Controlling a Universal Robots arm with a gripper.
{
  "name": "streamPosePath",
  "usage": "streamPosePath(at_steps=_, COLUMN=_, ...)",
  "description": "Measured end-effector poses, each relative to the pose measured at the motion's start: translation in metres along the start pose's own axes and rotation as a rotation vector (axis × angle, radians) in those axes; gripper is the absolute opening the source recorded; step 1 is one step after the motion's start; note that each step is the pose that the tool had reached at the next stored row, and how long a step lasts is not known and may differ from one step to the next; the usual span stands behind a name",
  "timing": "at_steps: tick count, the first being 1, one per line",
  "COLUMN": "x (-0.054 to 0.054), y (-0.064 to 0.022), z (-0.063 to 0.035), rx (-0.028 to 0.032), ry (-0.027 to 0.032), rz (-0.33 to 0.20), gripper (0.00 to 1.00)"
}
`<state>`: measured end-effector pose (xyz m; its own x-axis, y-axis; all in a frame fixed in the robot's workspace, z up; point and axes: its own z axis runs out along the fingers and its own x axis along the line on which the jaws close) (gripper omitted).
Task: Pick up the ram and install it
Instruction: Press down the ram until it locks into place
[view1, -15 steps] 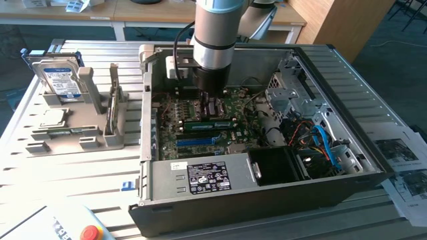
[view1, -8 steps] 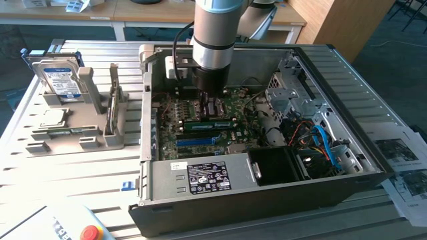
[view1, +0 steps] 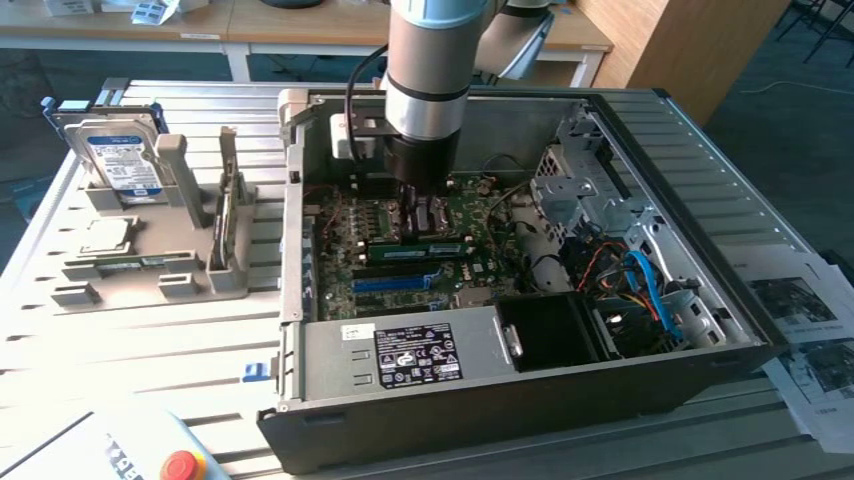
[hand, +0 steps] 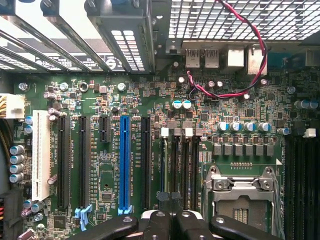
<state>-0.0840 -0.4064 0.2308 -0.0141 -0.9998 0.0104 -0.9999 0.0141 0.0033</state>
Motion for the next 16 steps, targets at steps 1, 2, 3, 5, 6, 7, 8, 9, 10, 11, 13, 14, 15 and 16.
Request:
streamPosePath(at_steps=1, x=0.0, y=0.0, z=0.0, rx=0.0, ry=0.0, rz=0.0, gripper=0.1)
streamPosePath(at_steps=2, x=0.0, y=0.0, z=0.0003, rx=0.0001, ry=-0.0002, rz=0.0, gripper=0.1)
streamPosePath(at_steps=3, x=0.0, y=0.0, z=0.0008, rx=0.0002, ry=-0.0004, rz=0.0, gripper=0.1)
streamPosePath(at_steps=5, x=0.0, y=0.0, z=0.0013, rx=0.0, ry=0.0, rz=0.0, gripper=0.1)
streamPosePath(at_steps=6, x=0.0, y=0.0, z=0.0016, rx=0.0, ry=-0.0001, rz=0.0, gripper=0.1)
streamPosePath(at_steps=7, x=0.0, y=0.0, z=0.0019, rx=0.0, ry=0.0, rz=0.0, gripper=0.1)
streamPosePath(at_steps=8, x=0.0, y=0.0, z=0.002, rx=-0.0001, ry=0.0, rz=0.0, gripper=0.1)
streamPosePath(at_steps=9, x=0.0, y=0.0, z=0.0019, rx=-0.0001, ry=0.0001, rz=0.0, gripper=0.1)
streamPosePath(at_steps=10, x=0.0, y=0.0, z=0.002, rx=0.0, ry=0.0001, rz=0.0, gripper=0.1)
streamPosePath(at_steps=11, x=0.0, y=0.0, z=0.002, rx=0.0, ry=0.0, rz=0.0, gripper=0.1)
streamPosePath(at_steps=13, x=0.0, y=0.0, z=0.0021, rx=0.0, ry=0.0, rz=0.0, gripper=0.1)
streamPosePath(at_steps=14, x=0.0, y=0.0, z=0.0024, rx=0.0001, ry=-0.0002, rz=0.0, gripper=0.1)
streamPosePath(at_steps=15, x=-0.0001, y=0.0, z=0.0026, rx=0.0002, ry=-0.0003, rz=0.0, gripper=0.1)
streamPosePath(at_steps=16, x=0.0, y=0.0, z=0.0028, rx=0.0001, ry=-0.0001, rz=0.0, gripper=0.1)
